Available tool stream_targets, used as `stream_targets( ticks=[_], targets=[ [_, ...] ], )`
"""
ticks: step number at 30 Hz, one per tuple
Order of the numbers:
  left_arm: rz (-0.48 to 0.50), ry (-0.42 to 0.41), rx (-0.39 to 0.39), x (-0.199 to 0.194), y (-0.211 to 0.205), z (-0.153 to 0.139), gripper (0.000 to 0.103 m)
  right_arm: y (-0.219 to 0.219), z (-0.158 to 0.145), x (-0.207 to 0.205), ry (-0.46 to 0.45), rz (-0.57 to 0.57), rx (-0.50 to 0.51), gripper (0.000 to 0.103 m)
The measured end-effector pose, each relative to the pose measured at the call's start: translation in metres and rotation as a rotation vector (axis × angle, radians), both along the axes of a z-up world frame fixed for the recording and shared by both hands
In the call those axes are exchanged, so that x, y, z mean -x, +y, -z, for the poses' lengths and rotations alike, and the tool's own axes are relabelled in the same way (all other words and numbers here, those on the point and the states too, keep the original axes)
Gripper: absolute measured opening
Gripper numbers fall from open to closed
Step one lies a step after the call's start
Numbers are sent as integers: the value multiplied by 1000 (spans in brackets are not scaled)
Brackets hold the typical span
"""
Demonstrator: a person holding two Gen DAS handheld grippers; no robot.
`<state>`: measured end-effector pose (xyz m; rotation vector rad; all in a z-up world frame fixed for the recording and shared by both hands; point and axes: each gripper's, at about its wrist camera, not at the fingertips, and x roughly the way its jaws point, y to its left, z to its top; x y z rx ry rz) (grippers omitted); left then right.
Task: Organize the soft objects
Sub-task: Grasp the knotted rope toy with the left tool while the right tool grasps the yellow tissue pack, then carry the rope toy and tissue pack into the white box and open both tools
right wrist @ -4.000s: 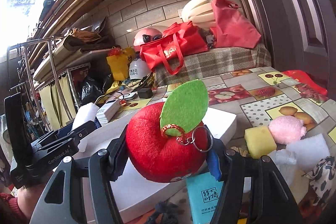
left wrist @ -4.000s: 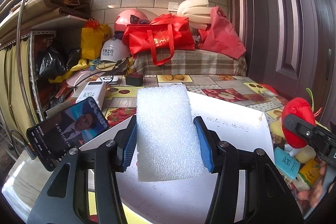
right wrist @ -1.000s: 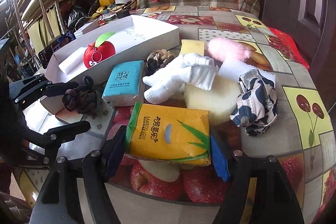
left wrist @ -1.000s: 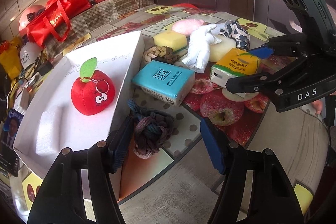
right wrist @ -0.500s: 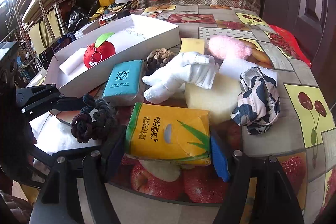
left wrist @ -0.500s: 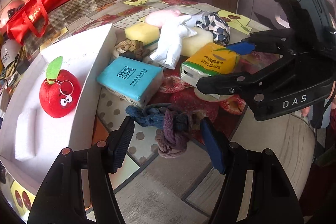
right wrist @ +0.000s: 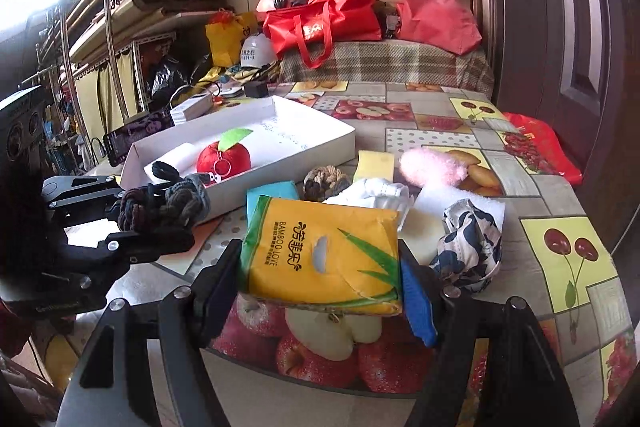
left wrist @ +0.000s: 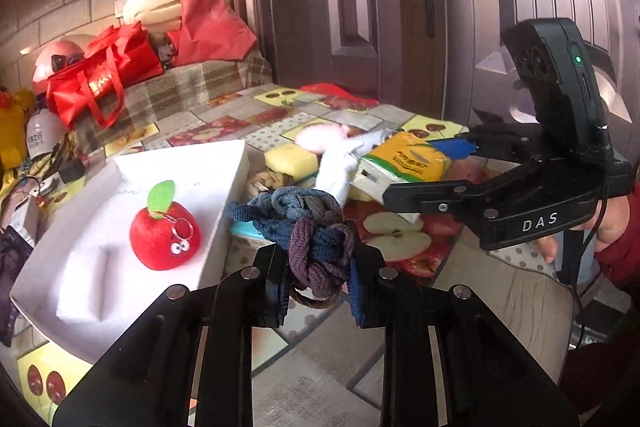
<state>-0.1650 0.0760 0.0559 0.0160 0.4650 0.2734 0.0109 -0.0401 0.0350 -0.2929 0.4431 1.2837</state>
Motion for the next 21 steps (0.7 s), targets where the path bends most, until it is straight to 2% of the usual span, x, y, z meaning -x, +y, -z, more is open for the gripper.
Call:
stream_targets(
  ticks=[3,5,8,12,21],
  targets=[
    [-146,-31,-73,8,14,-3,22,-9,-12,6,-43,43,-129,72],
    [-225,-36,-44,12,29,-3,22,-11,-16,9,-71,78,-199,72],
    [-307,-51,-8,19,45,-2,22,-10,-19,12,-95,110,-249,72],
    [-351,-74,8,29,51,0,22,-7,-20,16,-114,111,-257,72],
    [-371,-95,37,35,55,1,22,0,-19,23,-130,95,-248,72]
  ],
)
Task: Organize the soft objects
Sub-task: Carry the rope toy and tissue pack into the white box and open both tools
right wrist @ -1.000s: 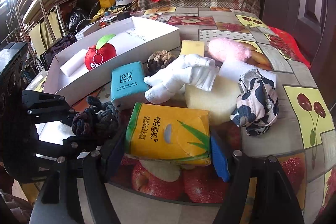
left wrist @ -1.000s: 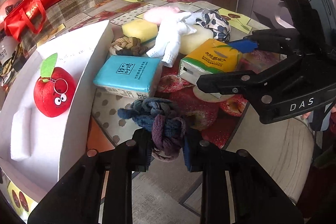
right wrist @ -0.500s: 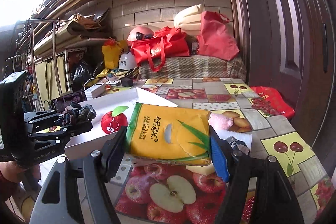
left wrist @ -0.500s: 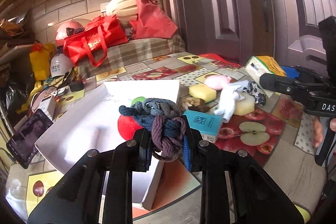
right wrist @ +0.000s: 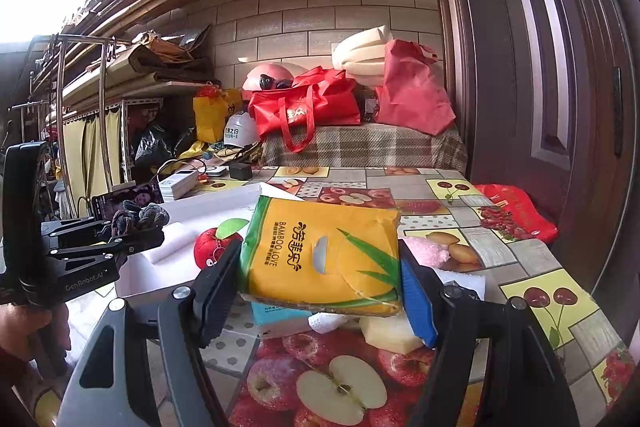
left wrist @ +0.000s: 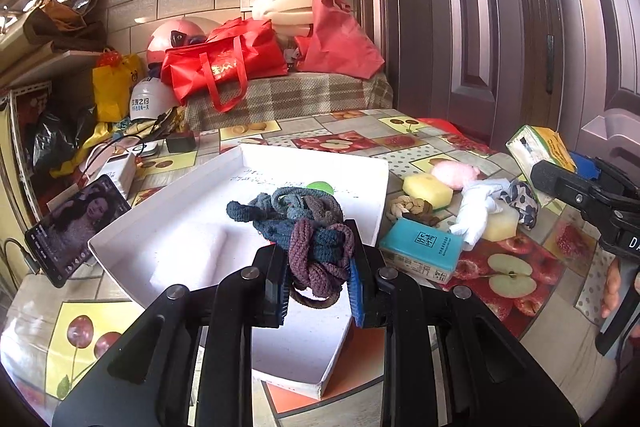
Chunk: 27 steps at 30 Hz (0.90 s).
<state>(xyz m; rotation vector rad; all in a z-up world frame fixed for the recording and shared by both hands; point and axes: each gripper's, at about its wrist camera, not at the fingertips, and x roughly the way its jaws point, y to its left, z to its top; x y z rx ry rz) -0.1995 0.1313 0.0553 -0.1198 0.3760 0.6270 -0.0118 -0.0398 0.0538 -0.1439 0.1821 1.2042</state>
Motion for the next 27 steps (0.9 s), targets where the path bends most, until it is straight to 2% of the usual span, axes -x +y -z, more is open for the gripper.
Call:
stream_targets(
  ticks=[12,22,27],
  targets=[
    [-97,-17,-49,13,9,-2,22,14,1,11,3,-30,14,73],
    [-183,7,-84,29,42,1,23,38,4,22,22,-88,61,73],
    [-224,10,-77,32,68,3,23,58,7,28,50,-123,88,72]
  ],
)
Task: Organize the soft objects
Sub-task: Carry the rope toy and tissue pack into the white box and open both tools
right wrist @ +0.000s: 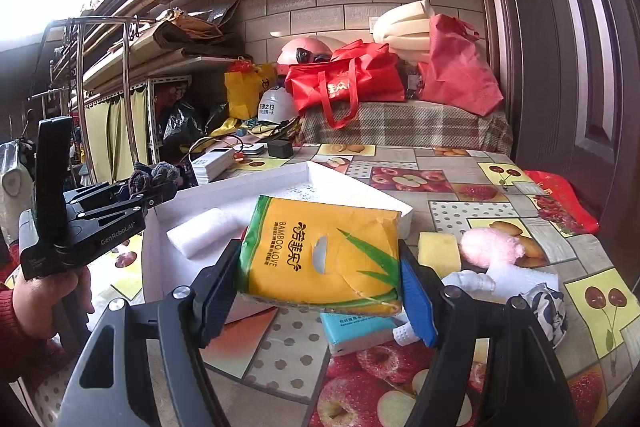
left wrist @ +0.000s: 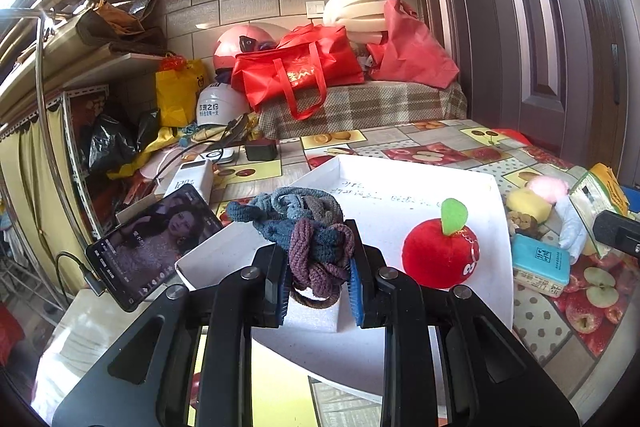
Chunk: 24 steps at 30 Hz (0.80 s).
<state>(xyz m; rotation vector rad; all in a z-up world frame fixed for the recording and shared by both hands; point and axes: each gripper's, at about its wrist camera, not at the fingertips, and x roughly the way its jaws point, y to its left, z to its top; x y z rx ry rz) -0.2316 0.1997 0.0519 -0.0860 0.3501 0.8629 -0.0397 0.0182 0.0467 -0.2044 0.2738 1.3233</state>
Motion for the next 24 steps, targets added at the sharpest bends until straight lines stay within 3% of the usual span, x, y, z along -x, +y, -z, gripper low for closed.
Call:
stream_targets(
  ticks=[15,20,24],
  targets=[
    [-36,0,-9,-21,37,-1,23,70,10,43,-2,-168,92,72],
    [-36,-12,11,-21,44,0,23,101,21,48,34,-267,233,72],
    [-35,-25,26,-20,48,0,23,115,28,41,66,-257,301,72]
  ],
)
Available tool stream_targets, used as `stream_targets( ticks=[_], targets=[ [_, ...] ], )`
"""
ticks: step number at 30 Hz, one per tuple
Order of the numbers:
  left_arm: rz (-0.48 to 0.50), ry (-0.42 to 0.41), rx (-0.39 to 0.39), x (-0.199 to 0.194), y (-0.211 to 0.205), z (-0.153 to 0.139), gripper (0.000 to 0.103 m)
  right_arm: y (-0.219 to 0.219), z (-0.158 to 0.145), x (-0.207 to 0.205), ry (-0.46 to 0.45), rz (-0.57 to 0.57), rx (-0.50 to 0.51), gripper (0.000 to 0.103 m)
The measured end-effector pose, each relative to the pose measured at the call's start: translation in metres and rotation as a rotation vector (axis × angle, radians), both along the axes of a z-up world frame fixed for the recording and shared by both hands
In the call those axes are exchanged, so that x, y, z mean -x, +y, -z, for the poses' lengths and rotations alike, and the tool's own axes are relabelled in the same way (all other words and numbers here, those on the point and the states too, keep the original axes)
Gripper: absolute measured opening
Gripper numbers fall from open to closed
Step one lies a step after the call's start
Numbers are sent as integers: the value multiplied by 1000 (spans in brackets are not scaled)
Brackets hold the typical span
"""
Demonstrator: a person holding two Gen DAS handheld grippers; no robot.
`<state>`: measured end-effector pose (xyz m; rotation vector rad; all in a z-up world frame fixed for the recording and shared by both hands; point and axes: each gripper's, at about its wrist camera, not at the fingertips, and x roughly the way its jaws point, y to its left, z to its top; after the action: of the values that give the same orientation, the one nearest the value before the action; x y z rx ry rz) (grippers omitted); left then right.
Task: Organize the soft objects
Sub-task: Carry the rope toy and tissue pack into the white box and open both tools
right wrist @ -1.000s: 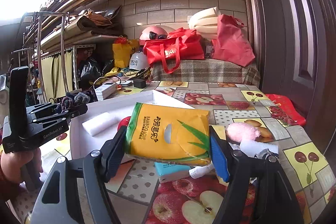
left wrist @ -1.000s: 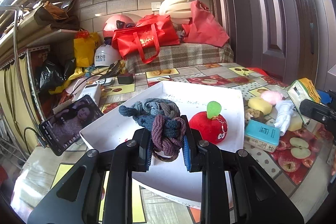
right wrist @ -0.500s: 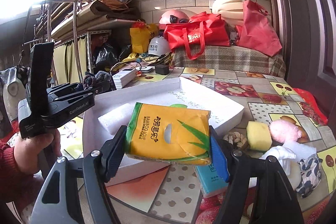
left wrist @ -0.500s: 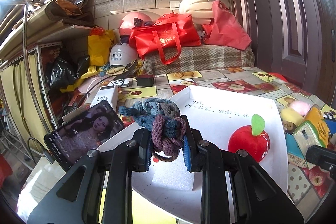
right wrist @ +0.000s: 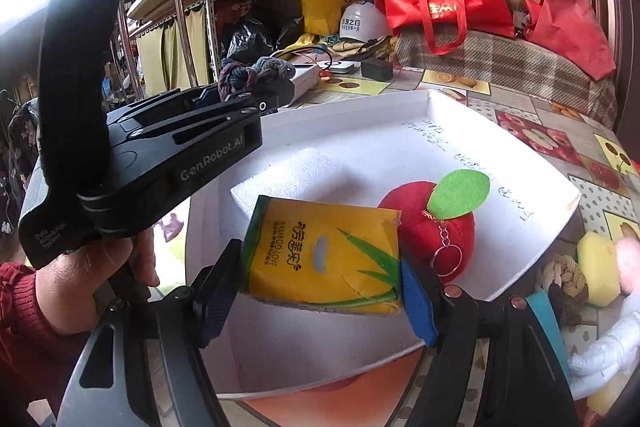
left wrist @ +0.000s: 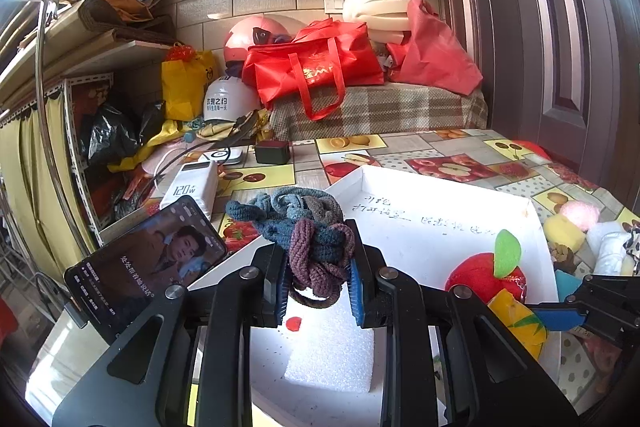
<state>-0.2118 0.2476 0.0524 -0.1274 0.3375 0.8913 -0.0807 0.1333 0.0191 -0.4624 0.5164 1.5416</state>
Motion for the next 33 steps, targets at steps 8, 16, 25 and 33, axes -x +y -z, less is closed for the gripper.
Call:
stream_targets(
  ticks=[8,16,25,33],
  targets=[
    [4,0,2,-3,1,0,23,11,-8,-42,-2,289,-59,72],
    [2,4,22,-17,14,1,23,12,-17,-47,15,324,-137,72],
    [22,37,8,-26,13,1,33,17,-16,-48,5,335,-123,74],
    [-57,-6,1,-14,15,0,103,14,-18,-41,-38,354,-143,85]
  ],
)
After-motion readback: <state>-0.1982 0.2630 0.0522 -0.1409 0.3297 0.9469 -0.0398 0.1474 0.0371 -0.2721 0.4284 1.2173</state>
